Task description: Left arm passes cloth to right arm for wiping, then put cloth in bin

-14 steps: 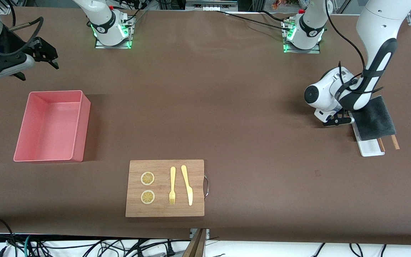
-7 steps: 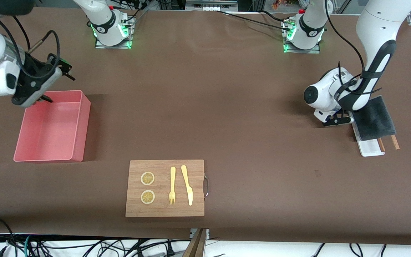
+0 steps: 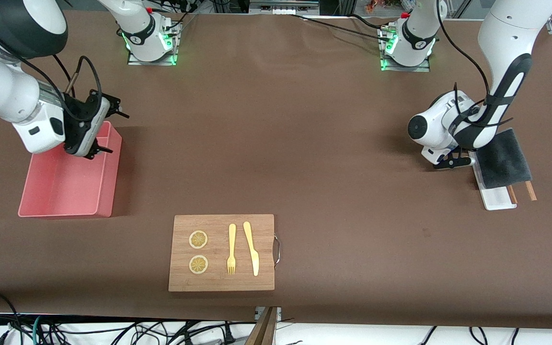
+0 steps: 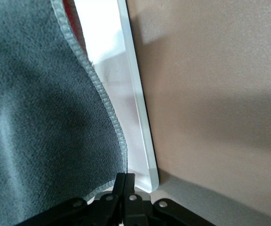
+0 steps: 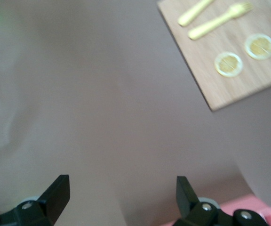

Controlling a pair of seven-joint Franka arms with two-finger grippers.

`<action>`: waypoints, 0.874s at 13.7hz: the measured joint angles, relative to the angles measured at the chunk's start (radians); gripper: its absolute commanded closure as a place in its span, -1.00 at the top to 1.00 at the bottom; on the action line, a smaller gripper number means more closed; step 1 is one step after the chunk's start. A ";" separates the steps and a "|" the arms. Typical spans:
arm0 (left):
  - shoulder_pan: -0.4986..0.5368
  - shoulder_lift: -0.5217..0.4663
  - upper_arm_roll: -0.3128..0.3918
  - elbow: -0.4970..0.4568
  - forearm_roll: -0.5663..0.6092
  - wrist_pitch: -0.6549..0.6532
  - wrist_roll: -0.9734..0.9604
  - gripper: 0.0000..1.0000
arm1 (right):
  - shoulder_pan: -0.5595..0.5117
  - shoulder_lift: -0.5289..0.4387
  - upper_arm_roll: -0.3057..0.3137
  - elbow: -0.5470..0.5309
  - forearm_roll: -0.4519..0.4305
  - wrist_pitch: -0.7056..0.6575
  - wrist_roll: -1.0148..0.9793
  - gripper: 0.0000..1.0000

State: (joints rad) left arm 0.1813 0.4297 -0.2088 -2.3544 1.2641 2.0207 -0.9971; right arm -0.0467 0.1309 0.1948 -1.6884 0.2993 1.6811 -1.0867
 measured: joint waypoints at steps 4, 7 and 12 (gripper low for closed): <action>-0.001 -0.005 -0.010 0.011 0.000 0.000 -0.001 -1.00 | -0.006 0.044 -0.002 -0.023 0.112 0.038 -0.173 0.99; -0.001 -0.039 -0.066 0.030 -0.056 0.000 -0.003 -1.00 | -0.020 0.072 -0.005 -0.078 0.252 0.071 -0.358 0.99; -0.002 -0.119 -0.103 0.061 -0.228 -0.002 0.136 -1.00 | -0.027 0.128 -0.005 -0.139 0.415 0.079 -0.598 0.99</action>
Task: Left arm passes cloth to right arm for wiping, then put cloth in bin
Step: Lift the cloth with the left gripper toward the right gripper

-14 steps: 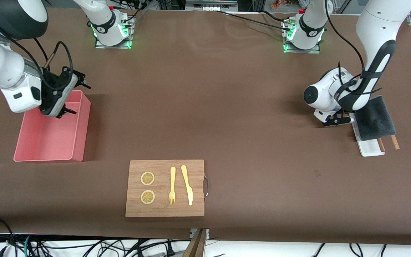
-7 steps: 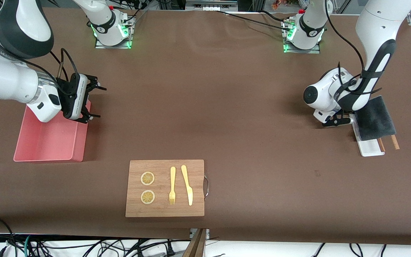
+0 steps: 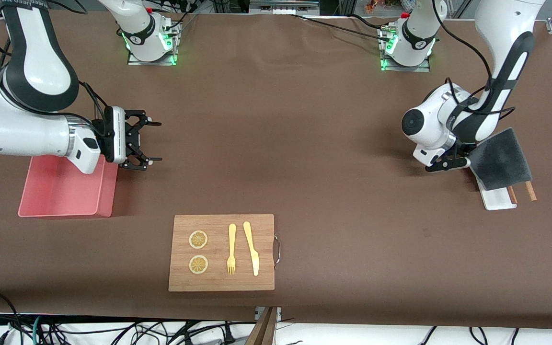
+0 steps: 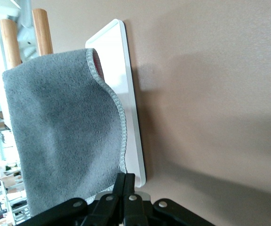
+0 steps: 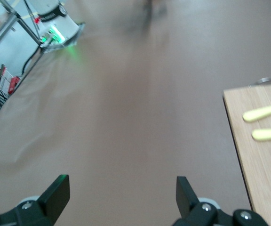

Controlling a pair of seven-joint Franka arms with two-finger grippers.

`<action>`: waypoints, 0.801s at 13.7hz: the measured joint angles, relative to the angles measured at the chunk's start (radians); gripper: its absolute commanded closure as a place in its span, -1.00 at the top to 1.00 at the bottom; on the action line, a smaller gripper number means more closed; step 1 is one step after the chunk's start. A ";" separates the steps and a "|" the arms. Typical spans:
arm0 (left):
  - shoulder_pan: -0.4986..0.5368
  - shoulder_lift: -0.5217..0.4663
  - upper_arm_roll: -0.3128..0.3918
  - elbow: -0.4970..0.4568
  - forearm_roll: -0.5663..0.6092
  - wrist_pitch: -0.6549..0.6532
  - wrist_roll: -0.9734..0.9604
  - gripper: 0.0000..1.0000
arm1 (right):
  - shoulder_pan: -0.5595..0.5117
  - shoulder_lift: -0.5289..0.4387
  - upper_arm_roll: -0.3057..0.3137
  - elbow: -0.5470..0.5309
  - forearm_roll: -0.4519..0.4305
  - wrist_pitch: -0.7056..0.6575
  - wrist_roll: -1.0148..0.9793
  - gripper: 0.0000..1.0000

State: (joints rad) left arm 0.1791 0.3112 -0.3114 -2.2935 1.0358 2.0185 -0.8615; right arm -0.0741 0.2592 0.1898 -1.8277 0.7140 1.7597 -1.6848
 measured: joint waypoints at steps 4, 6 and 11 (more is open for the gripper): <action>0.002 -0.079 -0.001 0.079 -0.249 -0.013 0.261 -1.00 | 0.000 0.036 0.006 -0.041 0.112 -0.006 -0.155 0.99; 0.002 -0.124 -0.008 0.152 -0.391 -0.078 0.436 -1.00 | 0.000 0.039 0.020 -0.051 0.147 -0.027 -0.181 0.99; -0.001 -0.155 -0.087 0.449 -0.589 -0.402 0.643 -1.00 | 0.000 0.040 0.033 -0.117 0.284 -0.087 -0.269 0.99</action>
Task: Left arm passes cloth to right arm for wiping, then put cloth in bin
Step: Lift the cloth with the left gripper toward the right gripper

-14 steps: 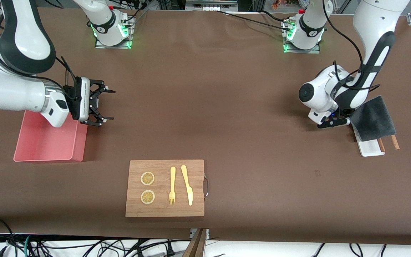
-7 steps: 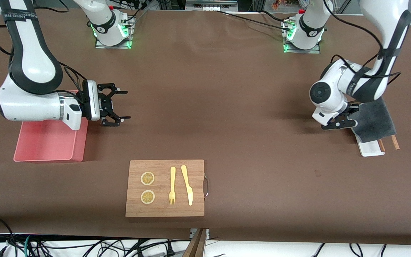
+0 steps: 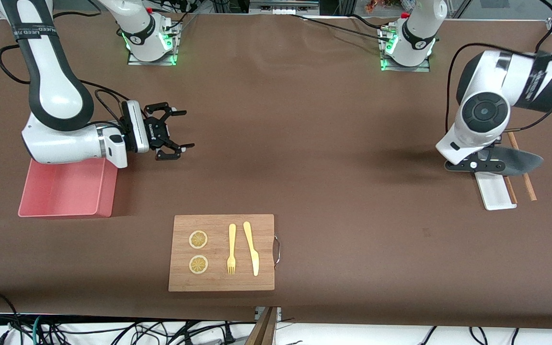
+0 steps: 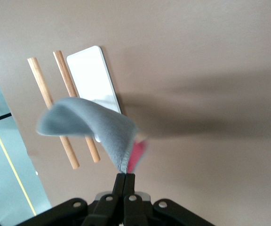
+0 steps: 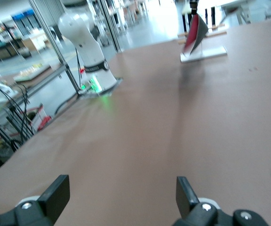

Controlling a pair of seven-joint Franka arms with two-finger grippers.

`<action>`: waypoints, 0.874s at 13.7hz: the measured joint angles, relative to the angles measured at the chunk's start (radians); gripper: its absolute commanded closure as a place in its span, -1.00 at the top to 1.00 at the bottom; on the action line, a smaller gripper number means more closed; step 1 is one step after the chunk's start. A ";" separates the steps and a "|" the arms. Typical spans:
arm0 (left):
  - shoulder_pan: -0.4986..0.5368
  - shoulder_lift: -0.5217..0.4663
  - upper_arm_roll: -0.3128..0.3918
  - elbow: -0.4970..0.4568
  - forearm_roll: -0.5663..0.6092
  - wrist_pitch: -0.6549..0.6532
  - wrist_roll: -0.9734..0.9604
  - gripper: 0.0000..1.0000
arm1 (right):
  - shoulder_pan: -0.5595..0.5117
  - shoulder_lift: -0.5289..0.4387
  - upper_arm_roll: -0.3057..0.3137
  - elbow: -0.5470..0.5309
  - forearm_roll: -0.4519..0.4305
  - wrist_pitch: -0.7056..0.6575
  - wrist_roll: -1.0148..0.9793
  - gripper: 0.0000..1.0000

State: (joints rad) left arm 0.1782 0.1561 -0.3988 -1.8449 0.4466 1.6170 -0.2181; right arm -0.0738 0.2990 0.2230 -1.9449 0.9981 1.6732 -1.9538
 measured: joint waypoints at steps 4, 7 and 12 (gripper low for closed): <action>-0.009 -0.005 -0.089 0.250 -0.139 -0.196 0.048 -1.00 | -0.003 0.001 -0.001 -0.082 0.099 -0.054 -0.105 0.99; -0.009 -0.004 -0.092 0.359 -0.399 -0.205 0.064 -1.00 | -0.004 0.001 -0.001 -0.126 0.164 -0.067 -0.149 0.99; -0.170 0.011 -0.105 0.442 -0.663 -0.199 -0.157 -1.00 | -0.004 0.001 0.067 -0.127 0.248 -0.021 -0.149 0.99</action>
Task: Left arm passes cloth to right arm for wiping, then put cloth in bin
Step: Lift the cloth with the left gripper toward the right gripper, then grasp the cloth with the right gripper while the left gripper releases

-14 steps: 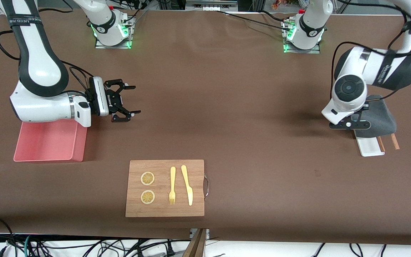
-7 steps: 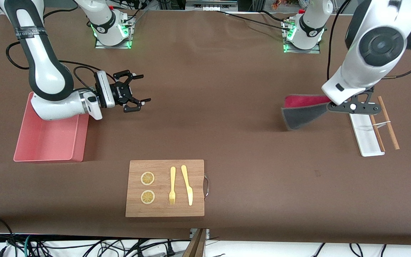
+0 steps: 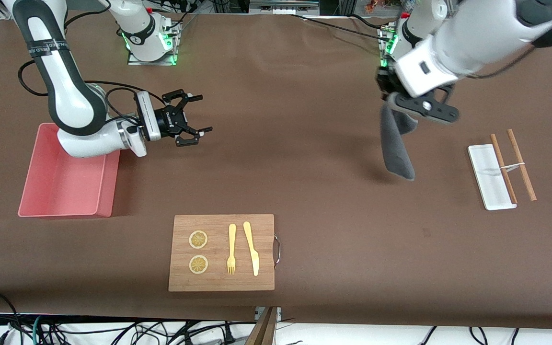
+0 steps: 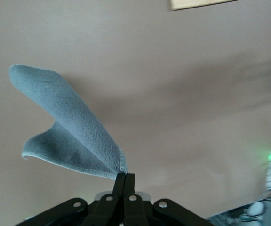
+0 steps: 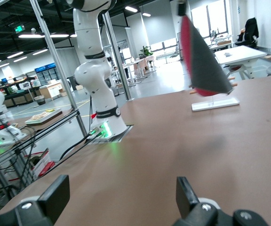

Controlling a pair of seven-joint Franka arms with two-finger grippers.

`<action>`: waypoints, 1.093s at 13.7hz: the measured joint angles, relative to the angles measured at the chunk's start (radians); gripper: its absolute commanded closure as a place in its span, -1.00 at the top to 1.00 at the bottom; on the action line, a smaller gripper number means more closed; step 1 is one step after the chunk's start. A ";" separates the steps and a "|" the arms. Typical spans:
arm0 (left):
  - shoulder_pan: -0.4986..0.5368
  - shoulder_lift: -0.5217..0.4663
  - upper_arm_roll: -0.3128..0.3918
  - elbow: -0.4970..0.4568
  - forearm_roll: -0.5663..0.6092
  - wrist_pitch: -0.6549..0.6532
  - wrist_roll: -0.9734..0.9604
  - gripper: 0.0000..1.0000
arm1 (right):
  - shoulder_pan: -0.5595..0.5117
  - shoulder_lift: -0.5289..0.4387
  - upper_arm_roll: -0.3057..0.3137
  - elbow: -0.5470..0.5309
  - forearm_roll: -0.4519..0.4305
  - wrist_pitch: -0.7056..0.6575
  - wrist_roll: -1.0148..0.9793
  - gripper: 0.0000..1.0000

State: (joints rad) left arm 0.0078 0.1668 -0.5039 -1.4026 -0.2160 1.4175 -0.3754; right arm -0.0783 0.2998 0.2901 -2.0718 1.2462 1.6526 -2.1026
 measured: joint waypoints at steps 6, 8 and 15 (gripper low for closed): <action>-0.166 0.121 -0.002 0.140 -0.210 0.251 -0.413 -1.00 | 0.001 -0.002 0.140 0.008 0.108 0.172 0.056 0.99; -0.185 0.144 -0.002 0.148 -0.287 0.350 -0.460 -1.00 | 0.002 -0.003 0.167 0.016 0.135 0.212 0.074 0.99; -0.203 0.159 -0.001 0.151 -0.389 0.443 -0.486 -1.00 | 0.003 -0.005 0.234 0.033 0.190 0.325 0.131 0.99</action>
State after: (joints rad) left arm -0.1953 0.3261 -0.5054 -1.2513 -0.6048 1.8602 -0.8613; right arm -0.0750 0.2949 0.5245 -2.0392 1.4365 1.9779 -1.9712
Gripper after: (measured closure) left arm 0.987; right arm 0.000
